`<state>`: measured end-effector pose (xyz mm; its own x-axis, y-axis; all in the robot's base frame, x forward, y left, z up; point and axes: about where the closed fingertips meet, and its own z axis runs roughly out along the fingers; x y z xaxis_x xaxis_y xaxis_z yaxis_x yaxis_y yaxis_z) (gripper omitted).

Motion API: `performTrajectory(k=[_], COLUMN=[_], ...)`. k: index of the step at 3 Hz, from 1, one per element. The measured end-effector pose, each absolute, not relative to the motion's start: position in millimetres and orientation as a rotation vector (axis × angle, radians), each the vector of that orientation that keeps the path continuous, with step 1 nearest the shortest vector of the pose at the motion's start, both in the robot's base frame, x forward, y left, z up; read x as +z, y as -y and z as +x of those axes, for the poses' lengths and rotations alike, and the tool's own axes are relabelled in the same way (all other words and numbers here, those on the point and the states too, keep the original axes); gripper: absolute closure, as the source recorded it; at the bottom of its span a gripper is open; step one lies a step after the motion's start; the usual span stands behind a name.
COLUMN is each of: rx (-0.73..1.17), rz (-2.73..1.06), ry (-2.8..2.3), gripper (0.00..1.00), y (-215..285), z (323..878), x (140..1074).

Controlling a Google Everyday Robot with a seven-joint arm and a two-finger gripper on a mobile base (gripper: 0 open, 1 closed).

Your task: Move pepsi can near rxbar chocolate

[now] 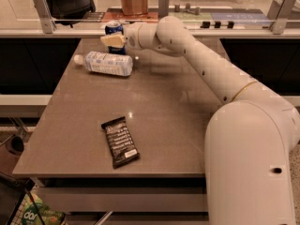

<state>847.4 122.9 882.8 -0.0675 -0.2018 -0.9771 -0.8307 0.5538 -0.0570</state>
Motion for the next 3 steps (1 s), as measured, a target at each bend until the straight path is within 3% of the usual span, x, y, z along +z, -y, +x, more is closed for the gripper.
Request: performTrajectory(k=[1,2,3], rx=[0.657,0.66,0.669], rz=[-0.9,-0.904,-0.912], ry=[-1.589,-1.589,-1.59], gripper=[0.85,1.0,1.0], y=[-125.5,-128.7,-131.4], z=[846.9,846.3,846.1], x=[881.7,880.5,882.5])
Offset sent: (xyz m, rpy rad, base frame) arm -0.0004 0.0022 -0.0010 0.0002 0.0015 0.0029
